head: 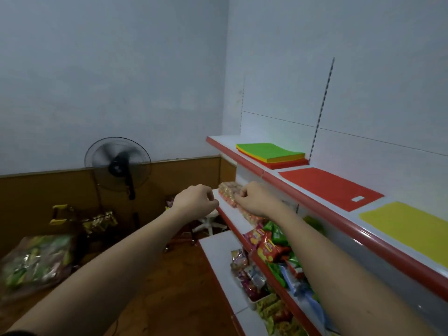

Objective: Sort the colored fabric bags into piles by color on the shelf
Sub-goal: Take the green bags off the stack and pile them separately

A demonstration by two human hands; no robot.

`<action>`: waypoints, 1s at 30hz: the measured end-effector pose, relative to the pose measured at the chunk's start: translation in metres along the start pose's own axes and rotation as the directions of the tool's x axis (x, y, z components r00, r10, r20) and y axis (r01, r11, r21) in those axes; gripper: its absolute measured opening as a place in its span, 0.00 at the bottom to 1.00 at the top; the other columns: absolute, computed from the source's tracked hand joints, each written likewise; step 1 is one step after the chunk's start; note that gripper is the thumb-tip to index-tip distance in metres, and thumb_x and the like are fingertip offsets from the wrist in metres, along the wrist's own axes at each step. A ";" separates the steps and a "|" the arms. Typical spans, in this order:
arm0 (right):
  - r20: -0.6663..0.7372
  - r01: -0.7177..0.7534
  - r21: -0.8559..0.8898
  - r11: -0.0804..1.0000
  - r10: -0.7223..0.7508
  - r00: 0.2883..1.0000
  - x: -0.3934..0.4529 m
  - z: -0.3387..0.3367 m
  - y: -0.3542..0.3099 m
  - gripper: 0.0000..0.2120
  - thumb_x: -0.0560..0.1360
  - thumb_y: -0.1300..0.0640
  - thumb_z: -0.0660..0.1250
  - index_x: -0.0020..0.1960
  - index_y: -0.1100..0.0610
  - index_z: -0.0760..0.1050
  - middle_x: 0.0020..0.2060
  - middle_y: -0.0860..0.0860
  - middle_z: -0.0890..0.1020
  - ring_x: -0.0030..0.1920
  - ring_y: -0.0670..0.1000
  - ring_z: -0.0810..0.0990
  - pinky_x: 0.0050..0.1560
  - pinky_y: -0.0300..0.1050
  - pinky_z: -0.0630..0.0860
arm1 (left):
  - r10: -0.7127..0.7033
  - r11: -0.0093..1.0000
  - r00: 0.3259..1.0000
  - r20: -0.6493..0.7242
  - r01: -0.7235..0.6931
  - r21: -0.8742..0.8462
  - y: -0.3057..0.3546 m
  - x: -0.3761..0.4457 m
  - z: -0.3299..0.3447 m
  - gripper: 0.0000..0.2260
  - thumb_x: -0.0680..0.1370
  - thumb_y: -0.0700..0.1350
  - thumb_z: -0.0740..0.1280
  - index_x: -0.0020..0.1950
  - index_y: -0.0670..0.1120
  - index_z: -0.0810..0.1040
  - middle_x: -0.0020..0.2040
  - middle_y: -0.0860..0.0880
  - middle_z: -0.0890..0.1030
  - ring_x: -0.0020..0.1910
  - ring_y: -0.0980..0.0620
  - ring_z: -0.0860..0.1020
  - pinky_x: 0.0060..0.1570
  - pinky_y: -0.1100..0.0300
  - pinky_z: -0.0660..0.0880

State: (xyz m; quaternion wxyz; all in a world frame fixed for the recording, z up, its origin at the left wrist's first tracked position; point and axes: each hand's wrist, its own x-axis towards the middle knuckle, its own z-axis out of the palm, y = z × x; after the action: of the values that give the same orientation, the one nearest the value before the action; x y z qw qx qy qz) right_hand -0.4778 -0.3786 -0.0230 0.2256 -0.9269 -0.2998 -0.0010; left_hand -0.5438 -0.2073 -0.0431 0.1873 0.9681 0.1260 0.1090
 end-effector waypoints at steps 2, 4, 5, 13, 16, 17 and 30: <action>0.014 0.016 -0.020 1.000 -0.016 1.000 0.031 0.015 -0.011 0.16 0.75 0.48 0.63 0.32 0.53 0.71 0.27 0.46 0.70 0.29 0.49 0.72 0.33 0.48 0.69 | -0.016 1.000 1.000 0.008 0.016 -0.007 -0.021 0.017 -0.007 0.10 0.78 0.57 0.64 0.49 0.51 0.78 0.42 0.53 0.81 0.40 0.55 0.80 0.41 0.57 0.81; 0.029 0.032 -0.040 0.999 -0.031 0.999 0.062 0.027 -0.018 0.17 0.75 0.45 0.62 0.31 0.53 0.72 0.28 0.51 0.76 0.29 0.51 0.74 0.33 0.48 0.72 | -0.022 1.000 1.000 0.002 0.022 -0.010 -0.039 0.038 -0.011 0.11 0.78 0.58 0.64 0.49 0.51 0.78 0.41 0.54 0.81 0.40 0.56 0.80 0.40 0.58 0.80; 0.034 0.038 -0.041 0.998 -0.036 0.999 0.078 0.031 -0.021 0.18 0.75 0.44 0.61 0.31 0.52 0.72 0.28 0.52 0.78 0.29 0.51 0.74 0.33 0.48 0.73 | -0.020 1.000 1.000 -0.012 0.019 -0.015 -0.047 0.048 -0.012 0.11 0.78 0.58 0.64 0.49 0.51 0.79 0.41 0.54 0.80 0.39 0.56 0.80 0.39 0.58 0.80; 0.184 0.032 -0.018 0.999 -0.028 0.983 0.197 0.050 -0.014 0.16 0.75 0.48 0.63 0.31 0.53 0.72 0.29 0.52 0.77 0.32 0.52 0.77 0.38 0.49 0.77 | -0.054 0.998 0.998 -0.016 0.054 -0.026 -0.099 0.155 -0.002 0.10 0.77 0.56 0.64 0.51 0.52 0.79 0.42 0.55 0.81 0.41 0.57 0.80 0.39 0.59 0.80; 0.203 0.025 0.028 0.999 -0.030 0.979 0.239 0.053 -0.003 0.14 0.77 0.49 0.63 0.38 0.57 0.76 0.37 0.56 0.82 0.35 0.52 0.79 0.39 0.50 0.79 | -0.055 0.998 0.997 -0.052 0.054 -0.031 -0.104 0.203 -0.001 0.10 0.77 0.56 0.64 0.52 0.53 0.80 0.43 0.57 0.80 0.41 0.57 0.78 0.35 0.60 0.76; 0.189 0.024 0.041 0.999 -0.031 0.982 0.253 0.055 0.001 0.14 0.77 0.49 0.63 0.39 0.58 0.77 0.39 0.56 0.83 0.37 0.52 0.80 0.42 0.51 0.80 | -0.055 0.998 0.997 -0.049 0.053 -0.028 -0.105 0.217 0.000 0.10 0.77 0.56 0.64 0.52 0.53 0.80 0.43 0.56 0.79 0.41 0.57 0.78 0.35 0.61 0.75; 0.016 -0.028 0.012 1.000 0.027 0.999 0.413 0.088 0.044 0.14 0.77 0.49 0.63 0.39 0.58 0.77 0.37 0.55 0.81 0.35 0.51 0.78 0.36 0.46 0.72 | 0.020 0.996 1.000 -0.013 -0.021 -0.084 -0.163 0.386 0.033 0.10 0.77 0.57 0.65 0.53 0.53 0.78 0.46 0.57 0.79 0.43 0.59 0.77 0.38 0.62 0.77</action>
State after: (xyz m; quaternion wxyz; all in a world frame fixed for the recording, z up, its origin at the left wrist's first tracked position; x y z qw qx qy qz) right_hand -0.1262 -0.1436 -0.0631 0.2290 -0.9295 -0.2888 0.0112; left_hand -0.2037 0.0383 -0.0738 0.2260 0.9599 0.1125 0.1221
